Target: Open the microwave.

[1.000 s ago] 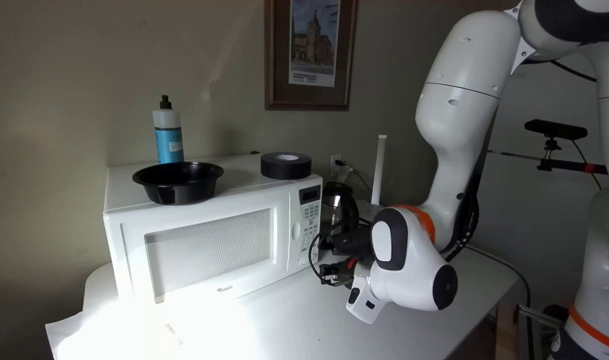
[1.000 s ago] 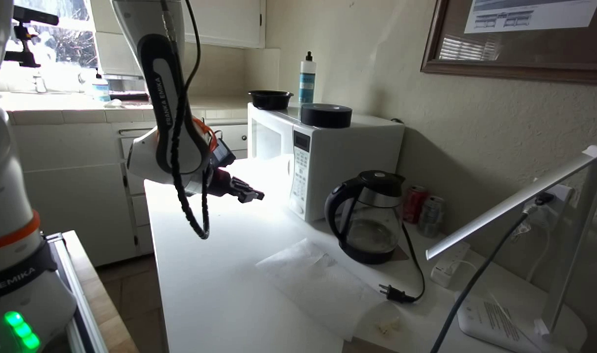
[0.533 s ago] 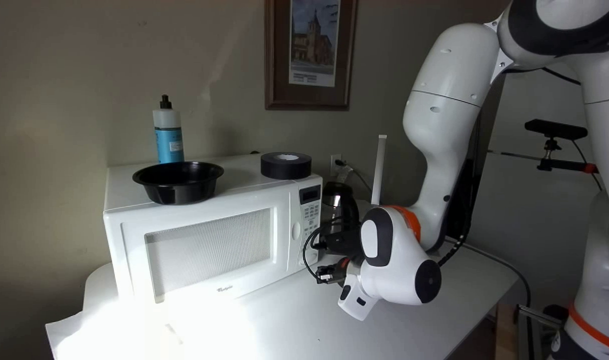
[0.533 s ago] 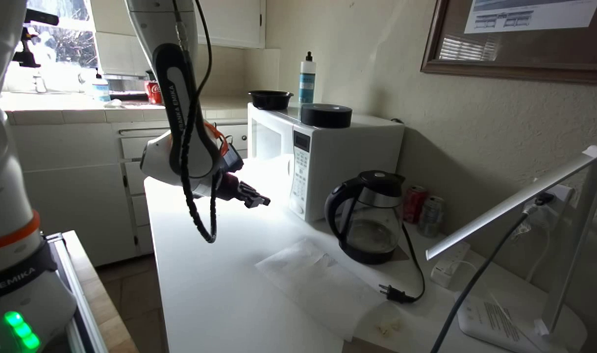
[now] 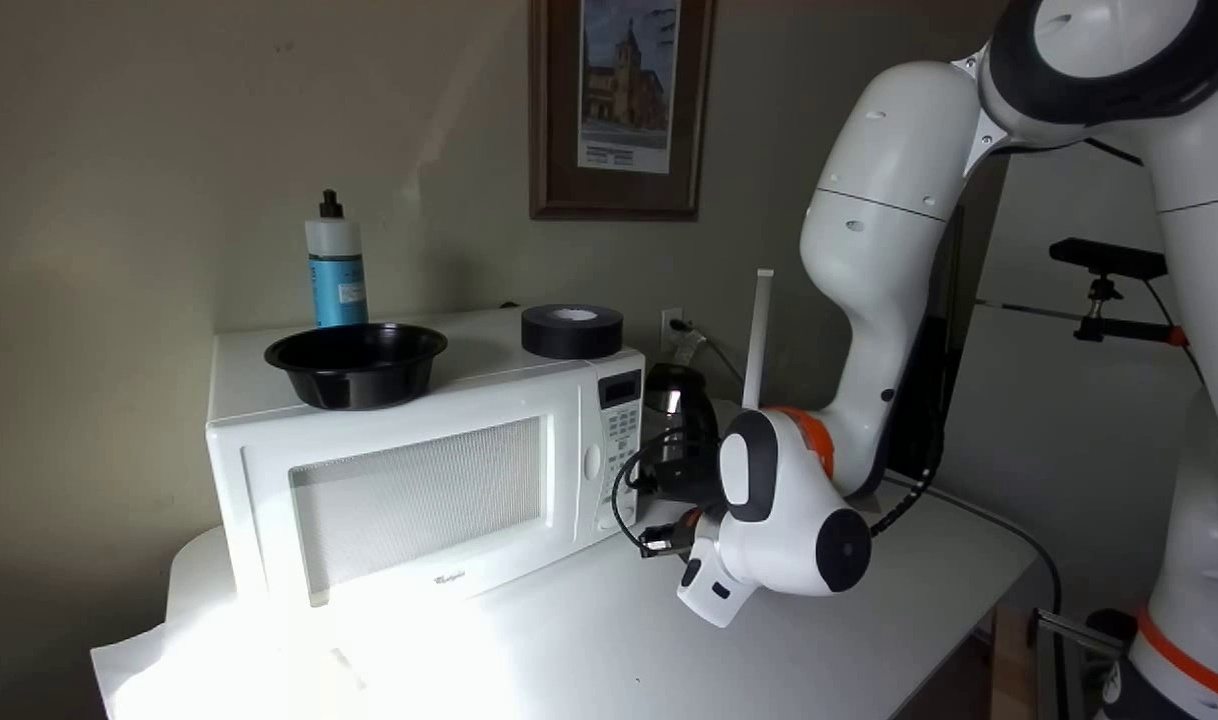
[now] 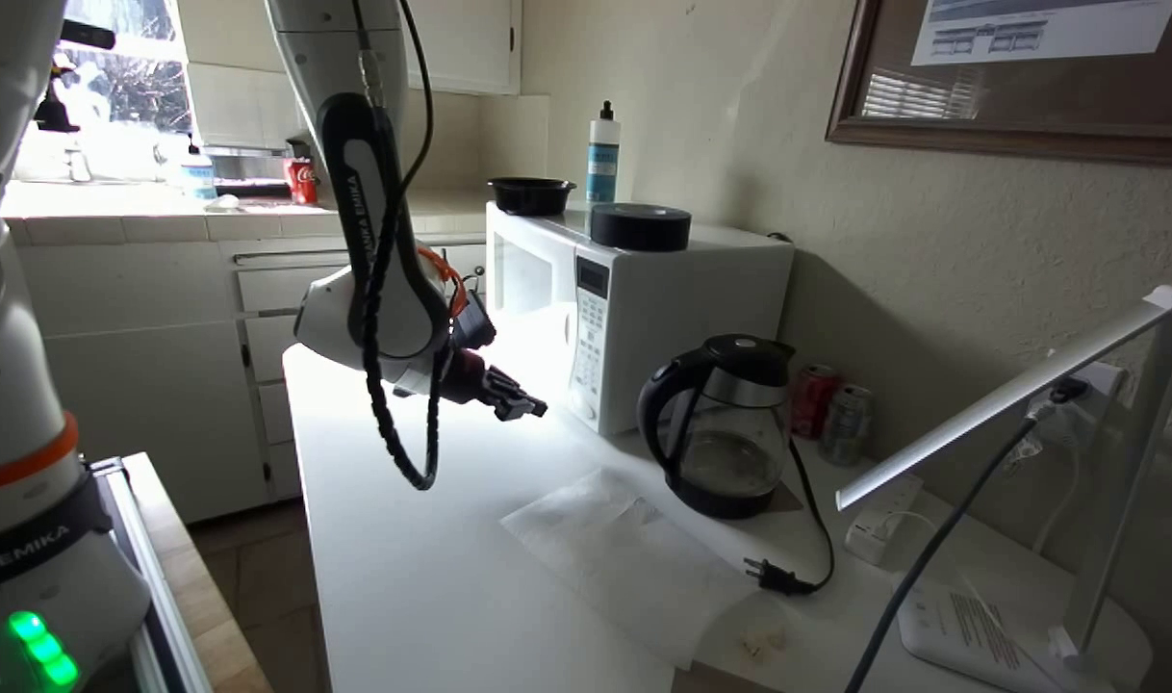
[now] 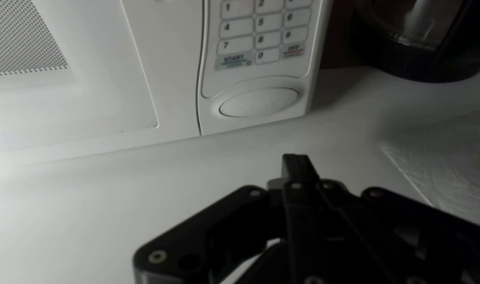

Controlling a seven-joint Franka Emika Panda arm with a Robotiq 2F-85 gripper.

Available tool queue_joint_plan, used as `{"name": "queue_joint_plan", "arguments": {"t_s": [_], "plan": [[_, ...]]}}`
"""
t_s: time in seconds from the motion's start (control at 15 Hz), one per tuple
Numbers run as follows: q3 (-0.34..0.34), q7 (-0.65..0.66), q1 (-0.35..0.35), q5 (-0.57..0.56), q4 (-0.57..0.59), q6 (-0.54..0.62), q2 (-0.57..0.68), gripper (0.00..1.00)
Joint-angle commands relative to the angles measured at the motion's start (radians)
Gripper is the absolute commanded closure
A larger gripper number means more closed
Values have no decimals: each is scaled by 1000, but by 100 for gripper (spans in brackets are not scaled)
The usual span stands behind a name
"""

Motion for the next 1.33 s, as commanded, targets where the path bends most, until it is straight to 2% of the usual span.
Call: {"name": "queue_joint_plan", "arguments": {"t_s": [0.0, 0.27, 0.53, 1.27], "plan": [[6, -45, 20, 2, 21, 10, 9, 100], [-3, -104, 23, 2, 61, 19, 38, 100], [-30, -119, -3, 2, 100, 43, 80, 100], [-44, -171, -1, 2, 203, 60, 134, 100]]}}
